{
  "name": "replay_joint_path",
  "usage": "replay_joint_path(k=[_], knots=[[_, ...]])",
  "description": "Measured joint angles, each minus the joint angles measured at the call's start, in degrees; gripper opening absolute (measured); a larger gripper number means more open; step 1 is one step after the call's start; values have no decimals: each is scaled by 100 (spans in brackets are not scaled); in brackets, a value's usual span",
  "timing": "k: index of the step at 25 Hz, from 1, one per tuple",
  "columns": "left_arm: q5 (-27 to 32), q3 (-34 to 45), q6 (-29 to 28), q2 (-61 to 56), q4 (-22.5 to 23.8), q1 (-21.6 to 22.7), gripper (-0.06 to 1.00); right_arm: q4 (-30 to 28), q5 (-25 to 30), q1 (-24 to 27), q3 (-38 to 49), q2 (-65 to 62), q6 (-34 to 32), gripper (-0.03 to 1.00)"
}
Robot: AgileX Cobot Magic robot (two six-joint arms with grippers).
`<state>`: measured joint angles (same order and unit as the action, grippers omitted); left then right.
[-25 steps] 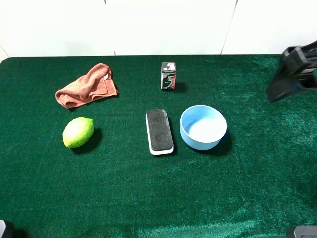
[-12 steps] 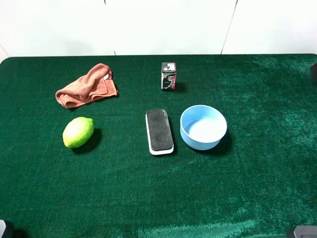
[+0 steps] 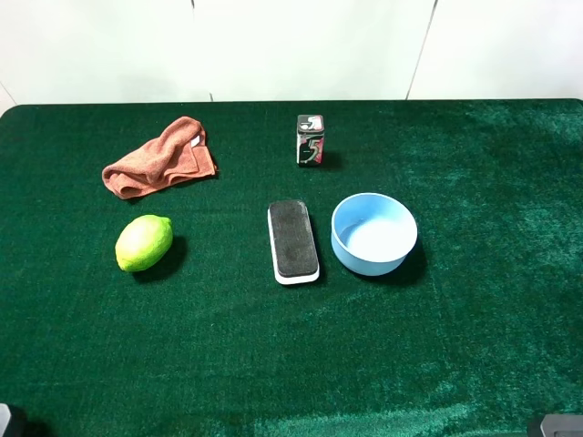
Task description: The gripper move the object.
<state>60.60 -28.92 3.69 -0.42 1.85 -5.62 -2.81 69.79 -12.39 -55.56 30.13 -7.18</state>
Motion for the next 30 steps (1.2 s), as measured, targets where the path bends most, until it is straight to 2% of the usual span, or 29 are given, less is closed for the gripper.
replay_joint_path(k=[5,11,17,20,30], knots=[[0,0,0,0,0,0,99,0,-75,502,656,-802,5,69],[0,0,0,0,0,0,99,0,-448,916,1563,-1750,155,69],[0,0,0,0,0,0,99,20,-947,991,2351,-2614,302,69],[0,0,0,0,0,0,99,20,-982,991,2658,-2947,307,69],[0,0,0,0,0,0,99,20,-1084,991,2706,-3039,308,69]])
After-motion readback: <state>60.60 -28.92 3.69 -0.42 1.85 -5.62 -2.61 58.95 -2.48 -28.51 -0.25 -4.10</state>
